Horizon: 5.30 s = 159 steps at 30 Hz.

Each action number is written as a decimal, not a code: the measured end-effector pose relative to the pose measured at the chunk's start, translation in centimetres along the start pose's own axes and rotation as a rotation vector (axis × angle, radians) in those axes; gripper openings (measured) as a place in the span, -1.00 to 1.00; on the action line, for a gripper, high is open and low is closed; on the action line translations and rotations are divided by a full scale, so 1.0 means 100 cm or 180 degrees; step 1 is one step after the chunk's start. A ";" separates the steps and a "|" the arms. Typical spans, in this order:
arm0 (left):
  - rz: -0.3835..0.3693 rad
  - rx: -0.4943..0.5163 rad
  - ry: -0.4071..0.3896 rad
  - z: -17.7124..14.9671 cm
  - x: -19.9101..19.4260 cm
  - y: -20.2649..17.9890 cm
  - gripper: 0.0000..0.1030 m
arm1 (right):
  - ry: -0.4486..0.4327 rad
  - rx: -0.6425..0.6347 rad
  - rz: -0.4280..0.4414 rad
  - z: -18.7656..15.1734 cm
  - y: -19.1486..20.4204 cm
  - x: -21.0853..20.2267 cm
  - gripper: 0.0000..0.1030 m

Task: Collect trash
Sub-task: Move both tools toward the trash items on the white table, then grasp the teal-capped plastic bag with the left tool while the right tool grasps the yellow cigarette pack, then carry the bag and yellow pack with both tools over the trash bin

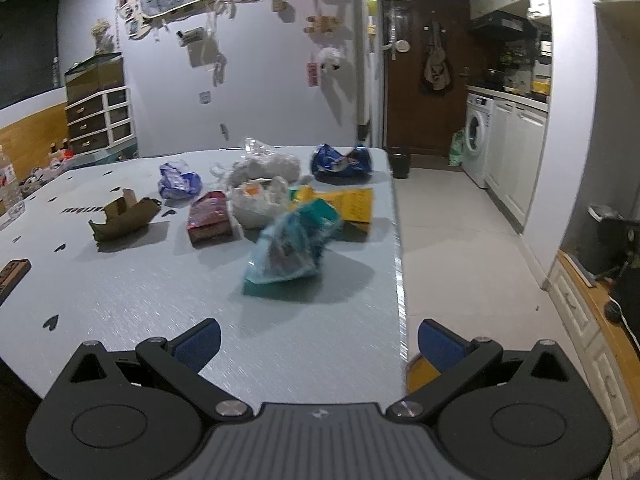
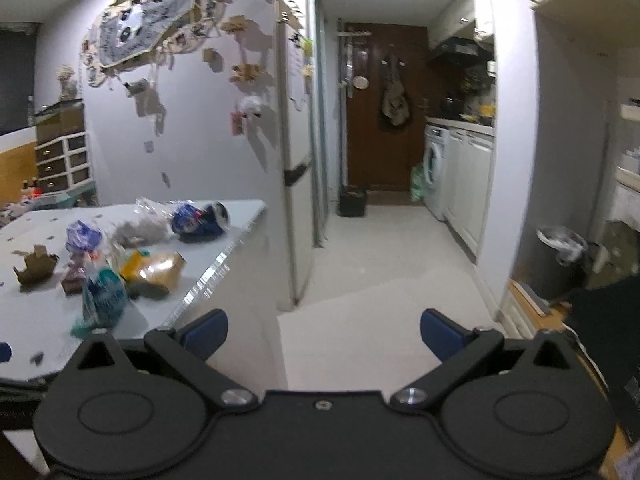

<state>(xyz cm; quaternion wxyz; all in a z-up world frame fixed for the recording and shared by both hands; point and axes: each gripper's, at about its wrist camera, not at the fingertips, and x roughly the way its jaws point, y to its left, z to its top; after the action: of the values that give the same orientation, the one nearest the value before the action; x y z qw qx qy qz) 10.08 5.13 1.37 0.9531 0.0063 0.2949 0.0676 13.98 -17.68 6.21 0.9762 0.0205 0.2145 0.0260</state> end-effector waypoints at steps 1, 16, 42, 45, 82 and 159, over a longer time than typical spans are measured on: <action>0.0018 -0.0026 0.0015 0.004 0.005 0.005 1.00 | -0.0012 0.0005 0.0051 0.004 0.004 0.006 1.00; -0.0132 -0.0118 0.0229 0.041 0.074 0.042 1.00 | -0.0308 -0.0136 0.1183 0.041 0.057 0.115 1.00; -0.0294 0.0469 0.0580 0.062 0.137 0.024 1.00 | 0.0486 0.0654 0.2203 0.031 0.092 0.267 0.05; -0.0296 0.0482 0.0457 0.063 0.136 0.023 0.92 | 0.0607 0.0659 0.2369 0.028 0.092 0.264 -0.06; 0.0100 -0.0003 0.0134 0.047 0.112 0.072 0.11 | 0.0229 -0.1025 0.2094 0.001 0.142 0.191 0.62; -0.1198 0.0347 -0.0085 0.073 0.030 -0.139 0.10 | 0.0214 0.0143 0.0450 0.011 -0.139 0.032 0.20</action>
<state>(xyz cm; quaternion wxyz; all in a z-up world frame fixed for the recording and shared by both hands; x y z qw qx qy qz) 18.38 -8.04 4.99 0.9510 0.0036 0.2814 -0.1280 17.91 -31.36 5.15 0.9634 0.0566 0.2457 0.0907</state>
